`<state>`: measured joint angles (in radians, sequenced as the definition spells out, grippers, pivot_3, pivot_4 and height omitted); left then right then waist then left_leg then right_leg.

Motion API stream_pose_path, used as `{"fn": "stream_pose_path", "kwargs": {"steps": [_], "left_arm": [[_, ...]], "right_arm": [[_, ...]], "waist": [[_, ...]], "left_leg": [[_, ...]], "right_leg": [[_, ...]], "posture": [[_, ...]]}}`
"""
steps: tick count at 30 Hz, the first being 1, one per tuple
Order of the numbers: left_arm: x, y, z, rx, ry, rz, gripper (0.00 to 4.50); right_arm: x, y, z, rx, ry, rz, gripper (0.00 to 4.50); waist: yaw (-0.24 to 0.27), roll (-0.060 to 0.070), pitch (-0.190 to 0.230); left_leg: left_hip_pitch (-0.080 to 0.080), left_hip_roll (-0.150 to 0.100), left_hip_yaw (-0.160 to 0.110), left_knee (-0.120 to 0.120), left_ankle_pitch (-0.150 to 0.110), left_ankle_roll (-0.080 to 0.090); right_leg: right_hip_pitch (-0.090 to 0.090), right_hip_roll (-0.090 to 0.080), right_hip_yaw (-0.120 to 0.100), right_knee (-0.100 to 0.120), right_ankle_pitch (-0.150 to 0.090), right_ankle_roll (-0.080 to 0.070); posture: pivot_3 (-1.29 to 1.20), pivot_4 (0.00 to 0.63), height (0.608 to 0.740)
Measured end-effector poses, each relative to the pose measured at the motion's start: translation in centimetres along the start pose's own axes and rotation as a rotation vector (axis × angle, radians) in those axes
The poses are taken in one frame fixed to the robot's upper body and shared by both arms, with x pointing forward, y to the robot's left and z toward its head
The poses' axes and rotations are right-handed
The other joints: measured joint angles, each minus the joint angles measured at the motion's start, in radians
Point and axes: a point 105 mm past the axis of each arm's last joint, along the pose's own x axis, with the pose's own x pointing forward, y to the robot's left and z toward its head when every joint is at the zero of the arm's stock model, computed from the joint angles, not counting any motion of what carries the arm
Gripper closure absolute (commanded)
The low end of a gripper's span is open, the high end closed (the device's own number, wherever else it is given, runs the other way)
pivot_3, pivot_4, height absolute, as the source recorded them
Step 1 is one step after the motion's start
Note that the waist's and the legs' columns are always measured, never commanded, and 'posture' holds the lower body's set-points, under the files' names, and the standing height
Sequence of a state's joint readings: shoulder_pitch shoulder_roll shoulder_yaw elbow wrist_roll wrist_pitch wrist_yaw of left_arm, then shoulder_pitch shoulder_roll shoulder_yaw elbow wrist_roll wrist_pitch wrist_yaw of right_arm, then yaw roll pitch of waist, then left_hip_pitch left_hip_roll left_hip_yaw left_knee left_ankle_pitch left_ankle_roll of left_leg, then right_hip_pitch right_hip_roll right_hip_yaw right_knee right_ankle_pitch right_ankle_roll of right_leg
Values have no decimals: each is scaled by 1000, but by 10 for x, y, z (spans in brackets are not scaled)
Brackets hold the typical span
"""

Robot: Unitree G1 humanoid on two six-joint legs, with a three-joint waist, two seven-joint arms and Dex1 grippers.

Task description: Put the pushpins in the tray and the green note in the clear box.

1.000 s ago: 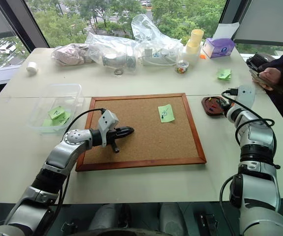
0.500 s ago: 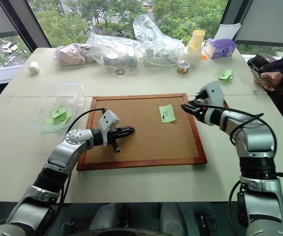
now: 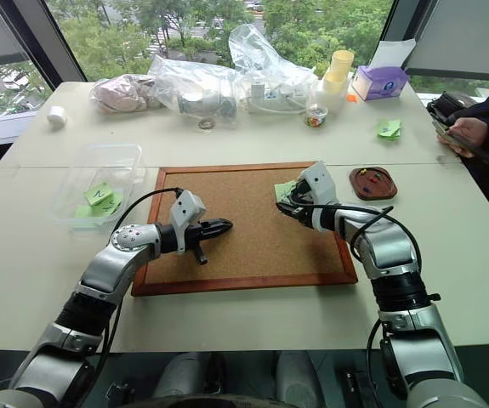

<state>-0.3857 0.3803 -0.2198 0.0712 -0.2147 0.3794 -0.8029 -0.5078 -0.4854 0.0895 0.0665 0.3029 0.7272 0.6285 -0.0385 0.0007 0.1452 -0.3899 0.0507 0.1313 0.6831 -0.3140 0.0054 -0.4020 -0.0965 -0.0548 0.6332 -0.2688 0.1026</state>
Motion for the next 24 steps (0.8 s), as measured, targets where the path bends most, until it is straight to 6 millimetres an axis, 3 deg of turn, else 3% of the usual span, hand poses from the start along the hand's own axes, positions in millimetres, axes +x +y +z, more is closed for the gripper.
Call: {"fn": "stream_pose_path", "kwargs": {"steps": [3, 6, 8, 17, 24], "left_arm": [[0, 0, 0, -2, 2, 1, 4500], [-1, 0, -1, -2, 3, 4, 4500], [-1, 0, -1, -1, 2, 5, 4500], [-2, -2, -2, -3, 1, 9, 4500], [-2, -3, -3, -6, 3, 9, 4500]], "right_arm": [[2, -1, 0, -15, -5, -1, 2681], [5, -2, 1, -11, -16, -6, 3496], [7, -2, 0, -9, -19, -6, 4427], [3, 1, 7, -13, -24, 2, 4427], [-39, 24, 86, -187, -228, 114, 4427]], "waist": [[-2, 0, 0], [-3, 0, 0], [-3, 0, 0], [-3, 0, 0], [-3, 0, 0]], "left_leg": [[0, 0, 0, 0, 0, 0], [0, 0, 0, 0, 0, 0], [0, 0, 0, 0, 0, 0], [-1, 0, 0, 0, 0, 0], [-1, 0, 0, 0, -2, 4]], "right_leg": [[0, 0, 0, 0, 0, 0], [0, 0, 0, 0, 0, 0], [0, 0, 0, 0, 0, 0], [-2, 0, 0, 0, 0, 0], [-1, 0, 0, 0, 0, 0]], "posture": [[0, 150, 740], [0, 150, 740], [0, 150, 740], [0, 150, 740], [0, 150, 740]]}}
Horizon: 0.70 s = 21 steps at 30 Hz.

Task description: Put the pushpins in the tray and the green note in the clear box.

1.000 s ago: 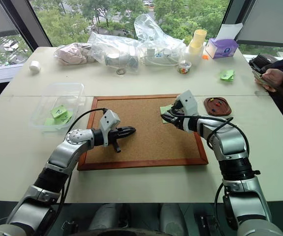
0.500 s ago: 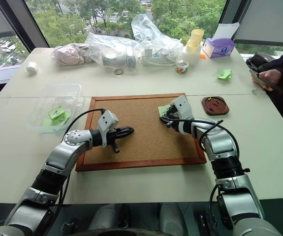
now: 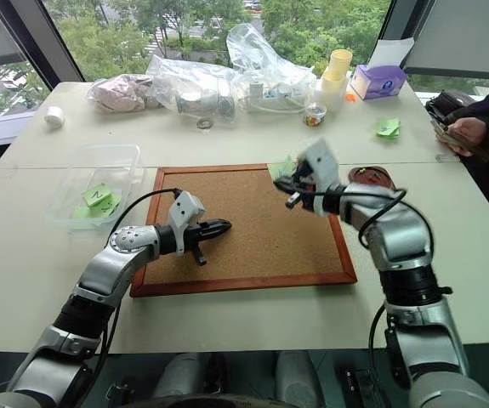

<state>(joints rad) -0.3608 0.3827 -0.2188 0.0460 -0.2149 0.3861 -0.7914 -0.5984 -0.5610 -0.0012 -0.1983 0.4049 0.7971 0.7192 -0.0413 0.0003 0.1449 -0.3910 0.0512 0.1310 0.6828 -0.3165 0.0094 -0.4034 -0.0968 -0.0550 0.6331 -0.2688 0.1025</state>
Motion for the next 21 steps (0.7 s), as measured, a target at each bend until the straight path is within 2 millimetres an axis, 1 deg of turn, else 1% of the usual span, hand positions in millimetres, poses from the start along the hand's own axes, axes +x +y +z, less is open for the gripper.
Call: {"fn": "stream_pose_path", "kwargs": {"steps": [4, 6, 8, 9, 10, 12, 15, 16, 18, 21], "left_arm": [[0, 1, 2, -3, -6, 4, 4500], [-1, 3, 6, -49, -24, 4, 4500], [-3, 4, 8, -118, -31, -7, 3789], [-4, 3, 9, -145, -35, -21, 3443], [-6, 1, 11, -177, -42, -39, 3009], [-9, 0, 17, -242, -62, -60, 1953], [-16, 2, 43, -319, -156, -93, 392], [-17, 0, 53, -341, -194, -115, 35], [-18, -5, 68, -377, -252, -164, 35], [-17, -8, 70, -451, -271, -184, 35]], "right_arm": [[-9, 22, 11, -39, -5, 132, 4427], [-13, 35, 12, -72, 9, 199, 4427], [-14, 45, 8, -84, 24, 250, 4500], [-13, 47, 5, -83, 35, 262, 4500], [-13, 49, 2, -86, 48, 271, 4500], [-15, 50, -3, -97, 72, 281, 4500], [-14, 53, -4, -111, 73, 294, 4500], [-13, 54, -5, -117, 73, 297, 4500], [-11, 55, -6, -128, 76, 305, 4500], [-11, 57, -6, -138, 76, 312, 4500]], "waist": [[1, 0, 0], [1, 0, 0], [-1, -1, 1], [-1, -1, 1], [0, -1, 1], [4, -3, 3], [10, -5, 4], [15, -5, 5], [25, -5, 5], [31, -6, 5]], "left_leg": [[0, 0, 0, 0, 0, 1], [0, 0, 0, 0, 0, 1], [0, 0, 0, 0, -1, 1], [0, 0, 0, 0, -1, 1], [-1, 0, 0, 0, -1, 1], [-2, 0, 0, 0, 0, 0], [-3, -1, 0, 1, 2, -3], [-4, -1, 0, 1, 2, -3], [-4, -1, 0, 1, 2, -3], [-4, -2, 0, 1, 2, -3]], "right_leg": [[0, -1, 0, 0, 0, 0], [0, -1, 0, 0, 0, 0], [0, 0, 0, 0, 0, 0], [0, 0, 0, 0, 0, 0], [-1, 0, 0, 0, 0, 0], [-2, 0, 0, 0, 0, 0], [-2, -1, 0, -1, 0, 0], [-2, -1, 0, -1, 0, 0], [-2, -1, 0, -1, 0, 0], [-2, -1, 0, -1, 0, 0]], "posture": [[0, 150, 740], [0, 150, 740], [0, 150, 740], [0, 150, 740], [0, 150, 740], [0, 150, 740], [0, 150, 740], [0, 150, 740], [0, 150, 740], [0, 150, 740]]}}
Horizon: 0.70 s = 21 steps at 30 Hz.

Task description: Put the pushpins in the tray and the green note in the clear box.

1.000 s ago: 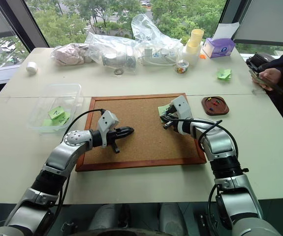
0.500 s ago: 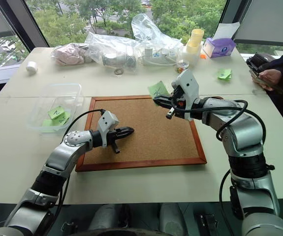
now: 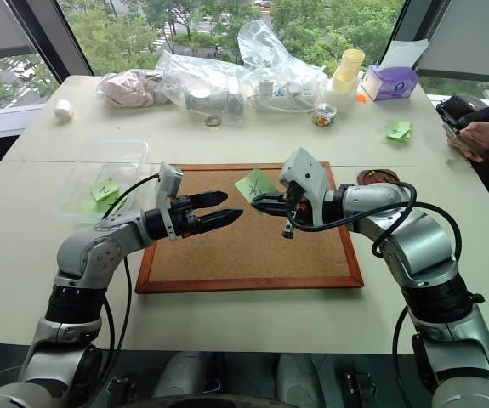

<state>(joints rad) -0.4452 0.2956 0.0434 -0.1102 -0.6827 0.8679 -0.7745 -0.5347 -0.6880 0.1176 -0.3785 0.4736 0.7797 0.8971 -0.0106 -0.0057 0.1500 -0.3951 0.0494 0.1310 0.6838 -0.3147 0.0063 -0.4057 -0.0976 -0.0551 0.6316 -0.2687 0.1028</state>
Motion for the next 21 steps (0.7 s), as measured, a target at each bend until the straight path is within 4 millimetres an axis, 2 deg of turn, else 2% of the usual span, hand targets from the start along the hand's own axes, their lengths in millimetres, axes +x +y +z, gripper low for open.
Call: {"fn": "stream_pose_path", "kwargs": {"steps": [7, 12, 15, 21], "left_arm": [[9, 3, 1, -187, -95, -5, 35], [16, 5, 12, -246, -152, -17, 35], [18, 5, 12, -252, -152, -18, 819], [21, 0, 8, -284, -134, -56, 3861]], "right_arm": [[1, 6, 0, -34, 17, 20, 4500], [2, 10, 2, -58, 22, 27, 4500], [2, 12, 3, -67, 18, 29, 4500], [2, 11, 3, -67, 21, 18, 4500]], "waist": [[0, -1, 1], [0, -2, 1], [0, -2, 1], [-1, -3, 1]], "left_leg": [[0, 0, 0, 0, 0, 0], [0, -1, 0, 0, 0, 0], [0, -1, 0, 0, 0, 0], [0, -1, 0, 0, 0, 0]], "right_leg": [[0, 0, 0, 0, 0, 0], [0, 0, 0, 0, 0, 0], [0, 0, 0, 0, 0, 0], [0, 0, 0, 0, 0, 0]], "posture": [[0, 150, 740], [0, 150, 740], [0, 150, 740], [0, 150, 740]]}}
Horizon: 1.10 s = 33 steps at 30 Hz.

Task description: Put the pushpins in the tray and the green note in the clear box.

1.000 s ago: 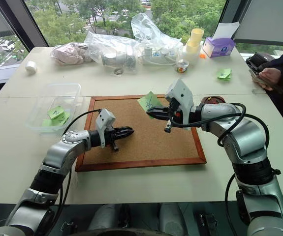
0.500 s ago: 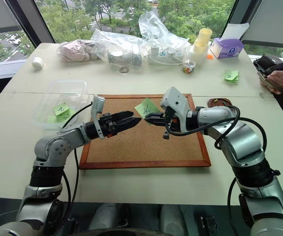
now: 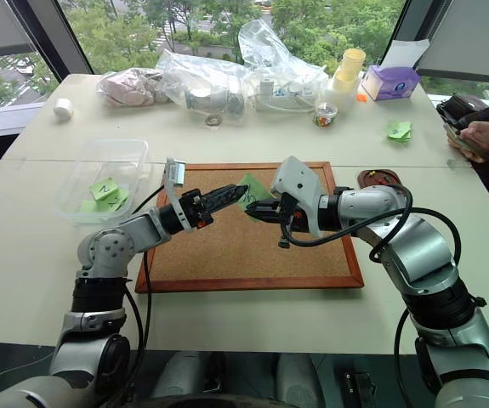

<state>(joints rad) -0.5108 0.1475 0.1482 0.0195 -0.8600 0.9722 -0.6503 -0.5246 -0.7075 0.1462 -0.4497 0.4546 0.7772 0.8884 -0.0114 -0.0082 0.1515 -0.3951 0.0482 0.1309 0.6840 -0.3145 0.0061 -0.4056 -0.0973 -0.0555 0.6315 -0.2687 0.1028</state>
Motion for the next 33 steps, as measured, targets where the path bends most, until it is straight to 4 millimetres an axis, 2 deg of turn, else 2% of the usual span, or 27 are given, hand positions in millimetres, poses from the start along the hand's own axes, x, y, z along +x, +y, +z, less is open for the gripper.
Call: {"fn": "stream_pose_path", "kwargs": {"steps": [1, 2, 7, 11, 15, 18, 20, 21, 23, 25, 28, 29, 33], "left_arm": [[0, -1, 0, -5, 1, -7, 4332], [0, -2, -1, -12, 1, -15, 4460], [0, -4, 0, -20, 4, -28, 4460], [1, 4, -2, 54, 35, 23, 4460], [-17, 28, 5, 138, 49, 147, 4460], [-20, 31, 5, 156, 46, 154, 4460], [-20, 32, 6, 164, 40, 155, 4460], [-21, 32, 6, 165, 40, 155, 4460], [-21, 33, 6, 170, 43, 158, 4460], [-21, 32, 5, 180, 44, 157, 4460], [-18, 27, 9, 202, 20, 152, 4460], [-17, 26, 10, 204, 16, 150, 4460], [-16, 22, 12, 222, 10, 141, 4460]], "right_arm": [[0, 0, 0, 1, 1, -1, 4500], [0, 0, 0, 1, 1, -3, 4500], [0, -1, 0, 1, 2, -14, 4500], [-1, -4, 0, 4, -1, -30, 4500], [-27, -25, 12, 53, -58, -148, 4500], [-47, -44, 25, 131, -154, -244, 4500], [-54, -55, 24, 179, -179, -305, 4500], [-58, -63, 18, 214, -180, -349, 4500], [-66, -87, -5, 327, -162, -489, 4500], [-78, -111, -43, 462, -89, -656, 4500], [-102, -136, -100, 690, -32, -899, 4500], [-107, -140, -110, 729, -21, -945, 4500], [-122, -151, -129, 785, -15, -1063, 4500]], "waist": [[0, 0, 0], [0, 0, 0], [0, 0, 0], [1, 0, 0], [1, 0, 0], [1, 0, 0], [1, 0, 0], [0, 0, 0], [0, -1, 0], [1, -1, 0], [-1, 0, 1], [-1, 0, 1], [-4, 1, 1]], "left_leg": [[0, 0, 0, 0, 0, 0], [0, 0, 0, 0, 0, 0], [0, 0, 0, 0, 0, 0], [0, -1, 0, 0, 0, 0], [0, 0, 0, 0, 0, 0], [0, 1, 0, 0, 0, 0], [0, 1, 0, 0, 0, 0], [0, 0, 0, 0, 0, 0], [0, 0, 0, 0, 0, 0], [0, 0, 1, 0, 0, 0], [-1, 0, 1, 0, 0, 0], [-2, 0, 2, 0, 0, 0], [-2, 0, 2, 0, 1, -1]], "right_leg": [[0, 0, 0, 0, 0, 0], [0, 0, 0, 0, 0, 0], [0, 0, 0, 0, 0, 0], [0, 0, 0, 0, 0, 0], [0, 0, 0, 0, 0, 0], [0, 0, 0, 0, 0, 0], [0, 0, 0, 0, 0, 0], [0, 0, 0, 0, 0, 0], [0, 0, 0, 0, 0, 0], [0, 0, 0, 0, 0, 0], [-1, 0, 0, 0, 0, 0], [-2, 0, 0, 0, 0, 0], [-3, 1, 0, 0, 0, 0]], "posture": [[0, 150, 740], [0, 150, 740], [0, 150, 740], [0, 150, 740], [0, 150, 740], [0, 150, 740], [0, 150, 740], [0, 150, 740], [0, 150, 740], [0, 150, 740], [0, 150, 740], [0, 150, 740], [0, 150, 740]]}}
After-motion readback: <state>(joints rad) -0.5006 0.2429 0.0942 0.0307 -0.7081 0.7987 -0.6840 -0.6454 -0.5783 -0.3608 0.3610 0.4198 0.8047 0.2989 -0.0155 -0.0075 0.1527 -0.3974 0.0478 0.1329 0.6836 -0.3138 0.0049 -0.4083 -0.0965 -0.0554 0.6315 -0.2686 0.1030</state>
